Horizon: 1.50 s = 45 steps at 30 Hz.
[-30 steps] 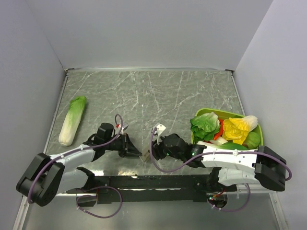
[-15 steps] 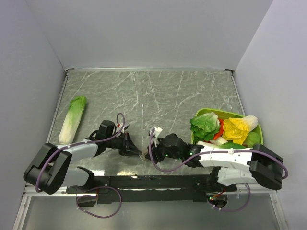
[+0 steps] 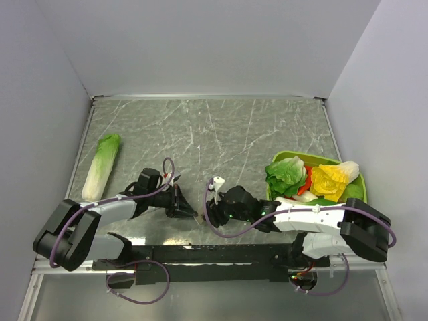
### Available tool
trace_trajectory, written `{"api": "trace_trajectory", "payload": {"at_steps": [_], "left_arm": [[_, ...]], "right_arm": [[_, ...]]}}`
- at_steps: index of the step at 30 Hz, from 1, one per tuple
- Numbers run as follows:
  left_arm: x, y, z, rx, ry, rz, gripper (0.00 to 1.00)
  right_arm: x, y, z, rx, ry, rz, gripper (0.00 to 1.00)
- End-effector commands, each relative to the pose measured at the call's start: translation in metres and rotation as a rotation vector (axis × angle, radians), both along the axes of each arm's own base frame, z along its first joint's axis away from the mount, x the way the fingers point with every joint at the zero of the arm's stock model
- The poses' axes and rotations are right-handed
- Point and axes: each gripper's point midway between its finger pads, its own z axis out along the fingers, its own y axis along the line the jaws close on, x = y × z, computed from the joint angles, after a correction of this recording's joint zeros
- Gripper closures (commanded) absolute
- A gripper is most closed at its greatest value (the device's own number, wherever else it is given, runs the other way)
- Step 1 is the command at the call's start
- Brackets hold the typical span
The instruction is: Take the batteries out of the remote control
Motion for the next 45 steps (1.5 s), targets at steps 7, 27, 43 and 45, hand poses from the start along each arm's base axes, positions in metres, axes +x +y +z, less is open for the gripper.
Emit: {"api": "trace_trajectory", "payload": {"at_steps": [7, 27, 43, 45], "left_arm": [[0.004, -0.002, 0.006, -0.012, -0.026, -0.006, 0.99], [0.004, -0.002, 0.009, -0.021, -0.027, -0.008, 0.99], [0.0, -0.002, 0.009, -0.029, -0.01, -0.019, 0.99], [0.0, -0.002, 0.008, -0.027, -0.009, -0.018, 0.99]], "right_arm": [[0.011, 0.016, 0.02, 0.052, -0.023, -0.011, 0.5], [0.015, 0.018, 0.006, 0.009, -0.02, -0.014, 0.53], [0.026, 0.004, -0.003, -0.242, -0.316, -0.185, 0.54], [0.027, 0.001, -0.004, -0.268, -0.341, -0.207, 0.54]]}}
